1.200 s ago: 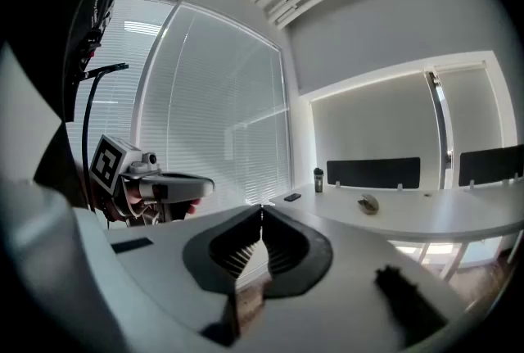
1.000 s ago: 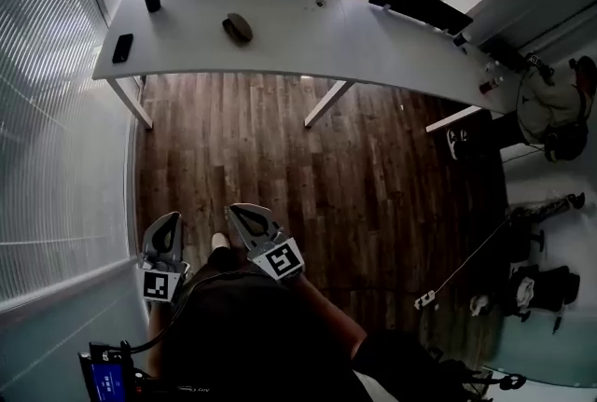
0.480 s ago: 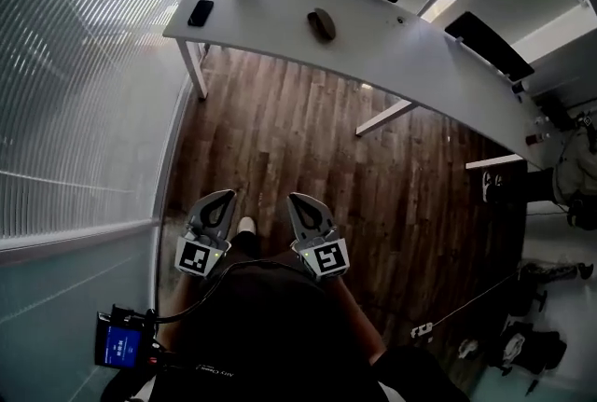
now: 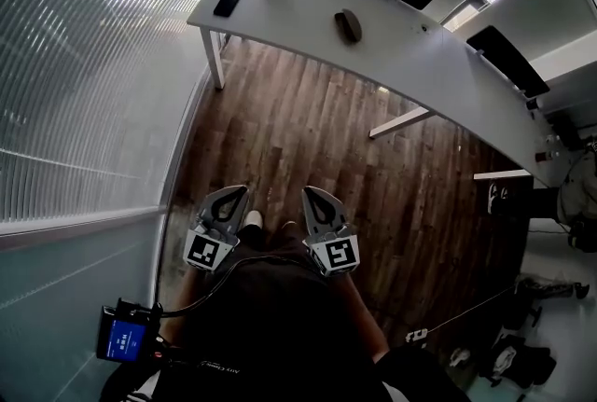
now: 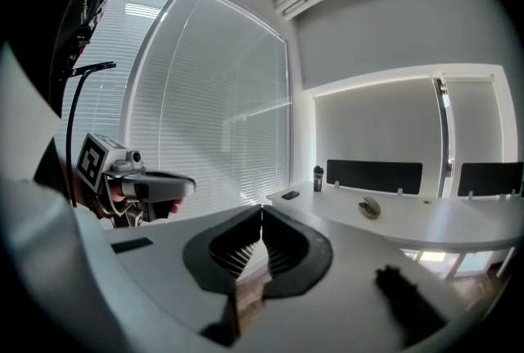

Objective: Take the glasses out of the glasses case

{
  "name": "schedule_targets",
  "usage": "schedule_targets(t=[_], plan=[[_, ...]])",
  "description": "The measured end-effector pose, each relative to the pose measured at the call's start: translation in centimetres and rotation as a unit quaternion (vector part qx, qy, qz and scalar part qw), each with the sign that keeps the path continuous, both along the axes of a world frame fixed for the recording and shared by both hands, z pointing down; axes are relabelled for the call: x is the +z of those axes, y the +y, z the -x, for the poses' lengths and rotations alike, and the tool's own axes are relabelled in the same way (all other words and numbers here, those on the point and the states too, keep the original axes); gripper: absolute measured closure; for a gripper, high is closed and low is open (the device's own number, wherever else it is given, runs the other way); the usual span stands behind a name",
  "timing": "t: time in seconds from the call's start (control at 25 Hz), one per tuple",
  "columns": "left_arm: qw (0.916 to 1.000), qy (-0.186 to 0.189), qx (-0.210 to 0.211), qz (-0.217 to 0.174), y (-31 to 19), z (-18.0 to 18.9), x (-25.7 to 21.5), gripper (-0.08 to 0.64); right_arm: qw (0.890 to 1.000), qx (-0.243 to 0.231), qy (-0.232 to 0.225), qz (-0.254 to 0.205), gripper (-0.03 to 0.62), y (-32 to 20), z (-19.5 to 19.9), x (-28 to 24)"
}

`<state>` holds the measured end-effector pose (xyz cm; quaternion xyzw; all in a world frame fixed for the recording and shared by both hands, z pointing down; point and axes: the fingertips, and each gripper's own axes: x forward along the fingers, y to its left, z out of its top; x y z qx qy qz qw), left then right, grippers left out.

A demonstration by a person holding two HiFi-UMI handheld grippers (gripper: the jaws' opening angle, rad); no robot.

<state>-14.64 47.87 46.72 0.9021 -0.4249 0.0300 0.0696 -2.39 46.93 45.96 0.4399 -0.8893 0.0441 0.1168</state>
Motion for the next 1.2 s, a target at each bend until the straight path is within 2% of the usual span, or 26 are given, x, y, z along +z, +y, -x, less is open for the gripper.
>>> schedule_targets(t=[0.28, 0.6, 0.76, 0.88, 1.0, 1.16, 1.2], plan=[[1.0, 0.001, 0.0, 0.009, -0.8, -1.2, -0.1, 0.552, 1.0, 0.001, -0.002, -0.002, 0.584, -0.6, -1.2, -0.8], [0.9995, -0.009, 0.025, 0.016, -1.8, -3.5, 0.8, 0.552, 1.0, 0.024, -0.011, 0.004, 0.584, -1.4, -3.1, 0.4], [0.9981, -0.029, 0.053, -0.015, -2.6, -5.9, 1.1, 0.552, 0.999, 0.04, -0.022, 0.002, 0.584, -1.7, -6.0, 0.8], [0.9984, -0.028, 0.049, 0.008, -3.5, -8.0, -0.1, 0.552, 0.998, 0.056, -0.027, 0.01, 0.584, -2.5, -8.5, 0.0], [0.9982, -0.031, 0.049, 0.018, -4.6, -10.0, -0.3, 0.552, 0.998, 0.061, -0.033, -0.003, 0.584, -3.3, -10.8, 0.0], [0.9965, -0.04, 0.07, -0.02, -5.8, -13.1, 0.1, 0.552, 0.997, 0.072, -0.04, -0.003, 0.584, -4.4, -13.7, 0.9], [0.9965, -0.04, 0.072, -0.016, -5.9, -13.6, 0.2, 0.552, 0.996, 0.075, -0.038, -0.003, 0.584, -4.5, -14.3, 1.3]])
